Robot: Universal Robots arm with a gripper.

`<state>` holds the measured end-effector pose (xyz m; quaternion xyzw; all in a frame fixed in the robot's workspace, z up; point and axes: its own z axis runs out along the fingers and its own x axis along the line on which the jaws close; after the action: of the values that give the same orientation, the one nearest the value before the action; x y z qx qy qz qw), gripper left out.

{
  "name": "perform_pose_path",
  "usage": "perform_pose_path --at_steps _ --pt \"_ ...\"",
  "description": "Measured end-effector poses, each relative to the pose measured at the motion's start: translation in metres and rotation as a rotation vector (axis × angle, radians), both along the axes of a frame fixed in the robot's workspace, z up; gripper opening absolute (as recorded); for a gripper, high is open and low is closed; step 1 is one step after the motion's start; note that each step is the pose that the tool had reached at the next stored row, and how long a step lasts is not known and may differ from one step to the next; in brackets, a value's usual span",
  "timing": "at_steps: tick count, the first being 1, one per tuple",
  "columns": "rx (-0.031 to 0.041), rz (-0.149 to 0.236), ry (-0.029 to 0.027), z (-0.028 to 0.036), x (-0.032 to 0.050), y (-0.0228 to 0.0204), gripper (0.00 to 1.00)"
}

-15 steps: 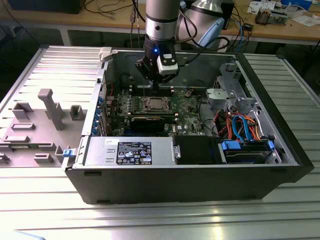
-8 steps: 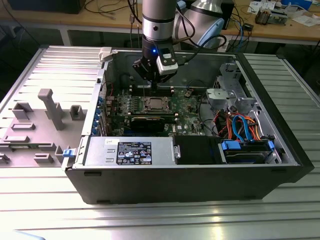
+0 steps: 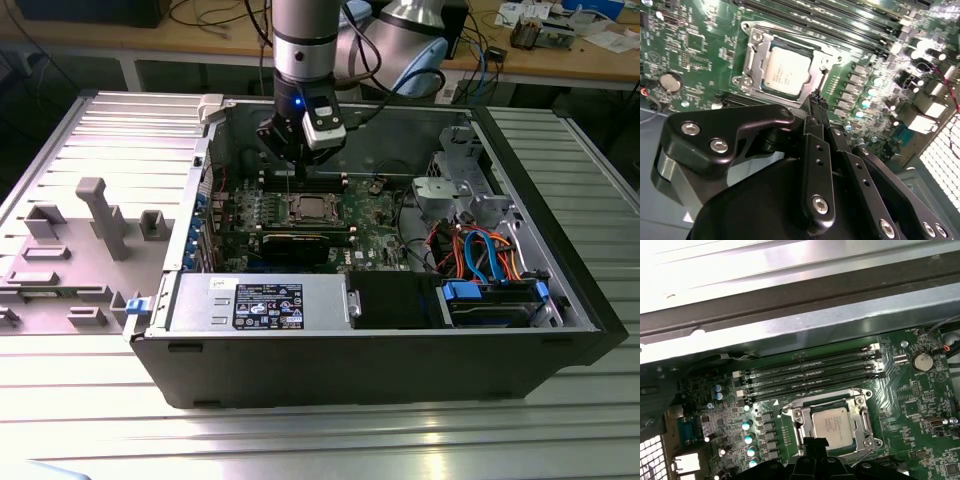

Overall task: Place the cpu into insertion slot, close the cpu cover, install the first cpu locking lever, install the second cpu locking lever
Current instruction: 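Install the first cpu locking lever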

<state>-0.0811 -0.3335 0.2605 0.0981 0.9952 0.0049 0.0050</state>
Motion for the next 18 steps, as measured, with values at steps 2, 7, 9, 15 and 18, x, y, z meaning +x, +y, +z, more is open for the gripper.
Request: perform_pose_path --at_steps 2,7,9,15,18 --pt "0.0000 0.001 -0.0022 0.0000 -0.0066 0.0000 0.11" --pt "0.0000 0.060 -0.0037 -0.0003 -0.0124 0.0000 0.11" --pt "-0.0001 0.080 -0.0046 -0.0005 -0.0123 0.0000 0.11" --pt "-0.0005 0.091 -0.0186 -0.0009 -0.0322 0.0000 0.11" --pt "-0.0005 0.090 -0.0186 -0.0008 -0.0324 0.0000 0.11"
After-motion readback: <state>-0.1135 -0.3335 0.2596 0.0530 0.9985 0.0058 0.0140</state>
